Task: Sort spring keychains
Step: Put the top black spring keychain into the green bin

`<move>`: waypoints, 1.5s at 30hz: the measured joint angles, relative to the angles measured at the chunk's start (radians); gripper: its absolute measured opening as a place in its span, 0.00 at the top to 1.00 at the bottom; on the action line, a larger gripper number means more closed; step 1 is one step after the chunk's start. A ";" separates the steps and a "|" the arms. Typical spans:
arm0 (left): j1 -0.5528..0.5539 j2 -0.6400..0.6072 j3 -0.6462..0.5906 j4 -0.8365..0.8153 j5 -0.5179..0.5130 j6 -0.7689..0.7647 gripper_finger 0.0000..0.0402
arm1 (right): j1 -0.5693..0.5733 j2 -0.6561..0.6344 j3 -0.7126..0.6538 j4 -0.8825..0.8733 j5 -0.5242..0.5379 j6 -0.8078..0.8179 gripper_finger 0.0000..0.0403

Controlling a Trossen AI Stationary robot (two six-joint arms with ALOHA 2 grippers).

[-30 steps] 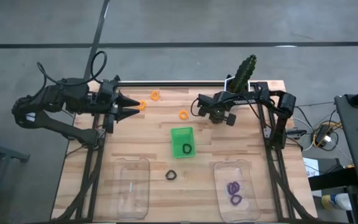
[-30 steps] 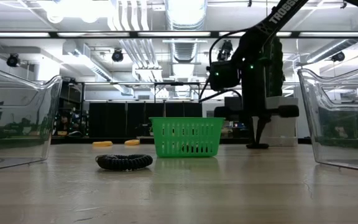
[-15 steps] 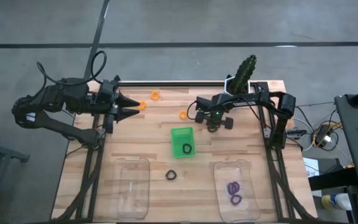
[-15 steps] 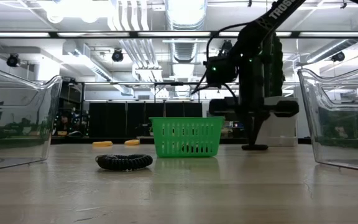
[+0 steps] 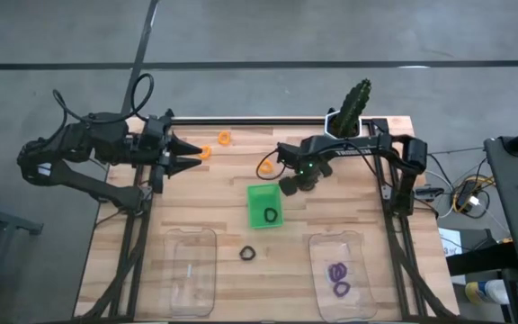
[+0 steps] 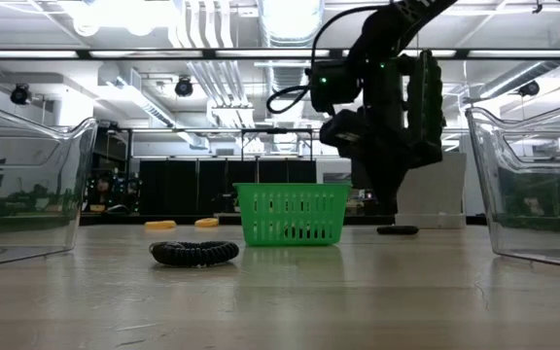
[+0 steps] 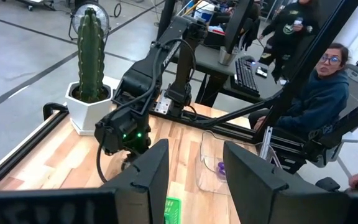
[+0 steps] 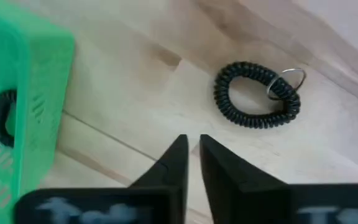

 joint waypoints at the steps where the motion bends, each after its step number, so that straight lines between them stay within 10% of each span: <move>1: 0.000 0.000 0.000 0.000 0.000 0.000 0.64 | 0.004 0.000 0.001 -0.009 0.000 -0.012 0.86; 14: 0.000 0.009 0.000 0.000 -0.002 -0.057 0.64 | 0.008 0.000 -0.017 0.007 0.137 -0.112 0.50; 38: 0.000 0.034 0.000 0.000 -0.028 -0.063 0.64 | 0.014 0.056 -0.101 0.140 0.110 -0.144 0.55; 45: 0.000 0.034 0.000 0.000 -0.035 -0.063 0.64 | 0.012 0.085 -0.091 0.124 0.114 -0.139 0.84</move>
